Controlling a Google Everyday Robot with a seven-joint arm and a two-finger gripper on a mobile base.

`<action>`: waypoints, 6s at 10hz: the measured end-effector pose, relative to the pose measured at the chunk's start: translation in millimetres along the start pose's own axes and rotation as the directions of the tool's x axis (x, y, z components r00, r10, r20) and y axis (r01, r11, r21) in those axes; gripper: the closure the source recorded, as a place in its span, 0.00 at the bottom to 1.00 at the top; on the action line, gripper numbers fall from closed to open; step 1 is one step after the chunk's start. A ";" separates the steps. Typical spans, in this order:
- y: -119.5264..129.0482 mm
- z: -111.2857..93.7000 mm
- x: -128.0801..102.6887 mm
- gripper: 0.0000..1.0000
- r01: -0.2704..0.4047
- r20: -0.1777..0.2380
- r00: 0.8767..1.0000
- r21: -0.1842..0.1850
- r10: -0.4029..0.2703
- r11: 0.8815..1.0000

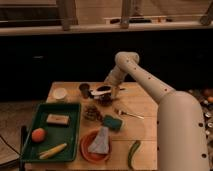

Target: Place brush in purple bowl

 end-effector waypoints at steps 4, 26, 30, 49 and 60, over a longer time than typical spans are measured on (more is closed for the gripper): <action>-1.2 0.2 -4.7 0.20 0.010 -0.003 1.000 0.002 -0.010 1.000; 6.6 -29.2 12.6 0.20 -0.002 -0.057 0.998 0.041 0.004 0.999; 6.6 -29.1 12.5 0.20 -0.002 -0.057 0.998 0.041 0.004 0.999; 6.6 -29.2 12.6 0.20 -0.002 -0.057 0.998 0.041 0.004 0.999; 6.6 -29.2 12.6 0.20 -0.002 -0.057 0.998 0.041 0.004 0.999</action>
